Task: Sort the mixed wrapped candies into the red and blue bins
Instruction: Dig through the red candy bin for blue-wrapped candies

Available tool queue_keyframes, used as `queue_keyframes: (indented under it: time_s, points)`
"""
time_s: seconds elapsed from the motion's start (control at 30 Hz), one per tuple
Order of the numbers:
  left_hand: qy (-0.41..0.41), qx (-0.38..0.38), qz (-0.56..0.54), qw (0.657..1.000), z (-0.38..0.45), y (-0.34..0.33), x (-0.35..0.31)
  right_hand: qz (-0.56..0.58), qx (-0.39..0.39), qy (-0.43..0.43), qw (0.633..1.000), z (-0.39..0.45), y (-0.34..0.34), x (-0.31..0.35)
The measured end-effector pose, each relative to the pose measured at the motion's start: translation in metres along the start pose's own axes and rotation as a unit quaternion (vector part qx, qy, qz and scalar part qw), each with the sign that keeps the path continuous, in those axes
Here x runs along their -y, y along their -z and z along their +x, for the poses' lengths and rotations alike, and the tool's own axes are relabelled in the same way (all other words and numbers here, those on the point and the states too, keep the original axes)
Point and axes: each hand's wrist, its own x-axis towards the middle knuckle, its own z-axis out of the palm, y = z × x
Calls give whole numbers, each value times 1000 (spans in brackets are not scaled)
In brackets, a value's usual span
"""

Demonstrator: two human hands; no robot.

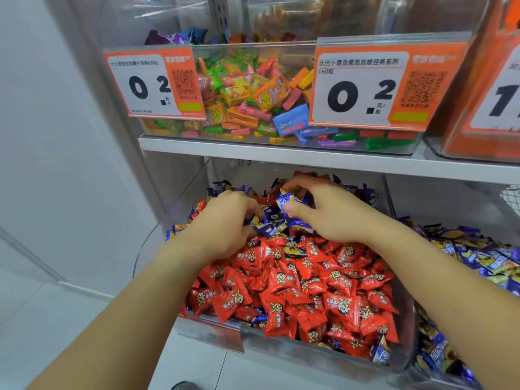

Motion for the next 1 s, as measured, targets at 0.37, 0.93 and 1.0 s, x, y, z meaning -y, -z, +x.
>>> queue_keyframes:
  time_s: [0.37, 0.93, 1.0]
  points:
    - [36, -126, -166, 977, -13, 11, -2, 229, -46, -89, 968, 11, -7, 0]
    - [32, -32, -89, 995, 11, -16, -39, 266, -110, -125, 950, -6, 2, -11]
    - [39, 10, -45, 998, 11, -20, -41, 284, -109, -127, 944, -14, 6, -12]
